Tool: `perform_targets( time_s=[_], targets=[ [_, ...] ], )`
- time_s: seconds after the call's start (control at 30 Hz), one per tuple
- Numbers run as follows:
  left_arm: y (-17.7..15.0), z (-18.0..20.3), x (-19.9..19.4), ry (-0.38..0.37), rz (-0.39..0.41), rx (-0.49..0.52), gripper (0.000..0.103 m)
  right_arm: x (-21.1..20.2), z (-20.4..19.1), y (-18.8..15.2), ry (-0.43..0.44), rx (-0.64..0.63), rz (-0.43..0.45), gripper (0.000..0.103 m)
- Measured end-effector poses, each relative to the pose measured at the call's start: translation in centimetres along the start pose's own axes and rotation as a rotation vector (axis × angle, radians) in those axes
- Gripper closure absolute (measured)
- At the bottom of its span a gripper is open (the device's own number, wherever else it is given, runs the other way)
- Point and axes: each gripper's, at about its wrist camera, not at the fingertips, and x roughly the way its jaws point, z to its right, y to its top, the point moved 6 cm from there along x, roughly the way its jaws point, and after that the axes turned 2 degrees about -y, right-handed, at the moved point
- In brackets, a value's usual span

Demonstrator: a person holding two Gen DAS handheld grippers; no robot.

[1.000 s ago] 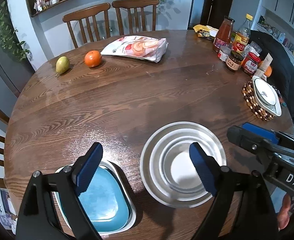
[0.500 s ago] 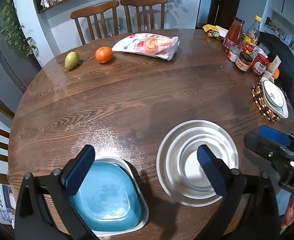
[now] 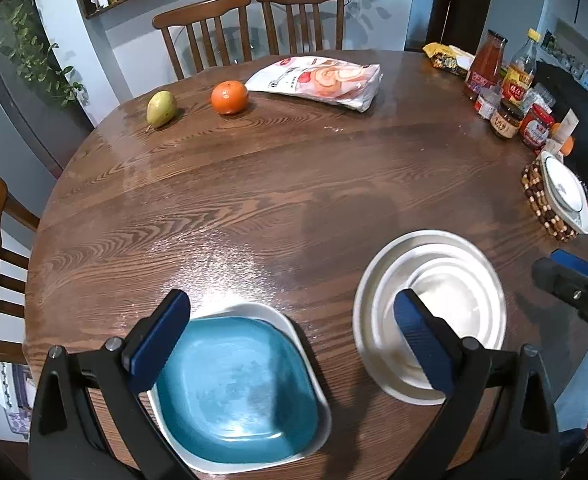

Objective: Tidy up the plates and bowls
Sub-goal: 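Lift both open tools up and away from the nested bowls, then move both tools to the rim of the large white bowl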

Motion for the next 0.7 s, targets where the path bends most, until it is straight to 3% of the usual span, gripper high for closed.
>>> perform_targets(
  time_s=[0.33, 0.43, 0.7],
  targets=[
    [-0.6, -1.2, 0.8, 0.027, -0.02, 0.009, 0.002, 0.8, 2.4, -0.9, -0.035, 0.043, -0.041, 0.039],
    [-0.9, -0.9, 1.6, -0.015, -0.067, 0.028, 0.002, 1.4, 3.0, -1.5, -0.038, 0.055, -0.068, 0.039],
    [-1.2, -0.4, 2.7, -0.004, -0.115, 0.083, 0.003, 3.0, 4.4, -2.6, -0.02, 0.095, -0.128, 0.039]
  ],
)
